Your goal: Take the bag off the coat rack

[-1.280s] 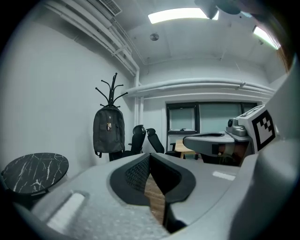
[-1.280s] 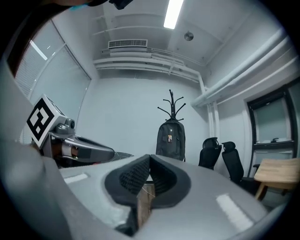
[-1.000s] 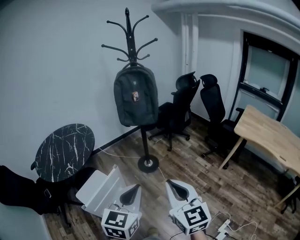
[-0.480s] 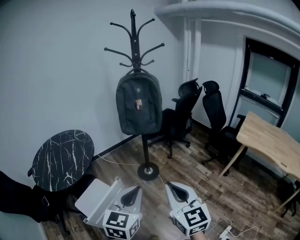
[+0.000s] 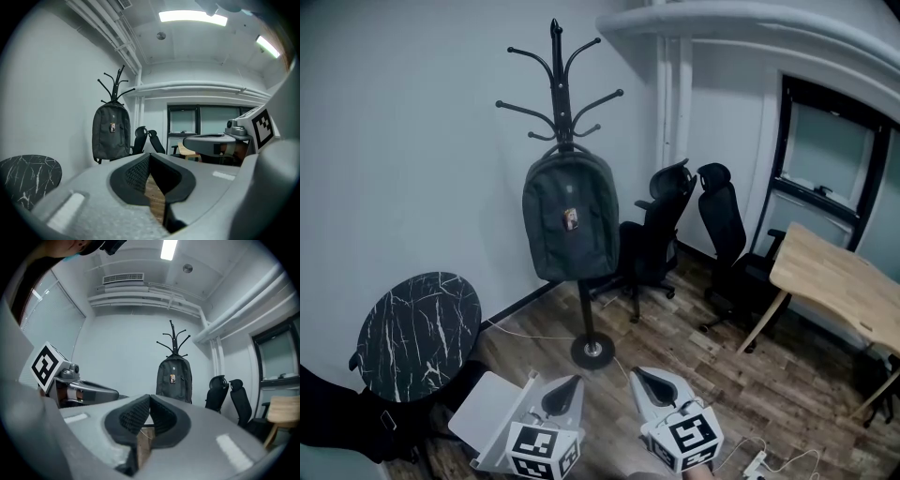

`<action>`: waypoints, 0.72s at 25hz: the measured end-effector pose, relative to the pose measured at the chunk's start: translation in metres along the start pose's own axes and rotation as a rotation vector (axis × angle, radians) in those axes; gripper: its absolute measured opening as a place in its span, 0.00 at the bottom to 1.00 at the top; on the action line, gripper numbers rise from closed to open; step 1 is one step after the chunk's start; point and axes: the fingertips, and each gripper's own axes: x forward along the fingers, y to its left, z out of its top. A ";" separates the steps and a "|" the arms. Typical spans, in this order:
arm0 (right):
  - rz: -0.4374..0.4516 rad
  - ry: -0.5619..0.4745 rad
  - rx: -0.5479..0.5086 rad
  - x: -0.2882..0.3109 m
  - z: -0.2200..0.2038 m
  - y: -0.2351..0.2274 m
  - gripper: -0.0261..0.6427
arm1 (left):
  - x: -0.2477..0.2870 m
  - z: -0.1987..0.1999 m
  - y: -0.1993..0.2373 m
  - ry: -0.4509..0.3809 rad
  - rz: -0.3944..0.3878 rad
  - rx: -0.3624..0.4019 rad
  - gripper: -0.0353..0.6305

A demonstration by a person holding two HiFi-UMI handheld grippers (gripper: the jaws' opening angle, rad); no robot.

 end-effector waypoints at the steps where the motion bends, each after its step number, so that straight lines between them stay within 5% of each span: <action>1: 0.001 0.013 0.014 0.002 -0.002 -0.001 0.04 | 0.002 0.000 0.002 0.002 0.000 -0.001 0.07; 5: -0.006 0.043 0.085 0.012 -0.005 -0.006 0.04 | 0.009 -0.002 0.011 0.006 -0.001 -0.009 0.07; 18: -0.092 -0.058 0.071 0.052 0.003 -0.041 0.04 | 0.048 0.001 0.041 0.018 0.001 -0.009 0.07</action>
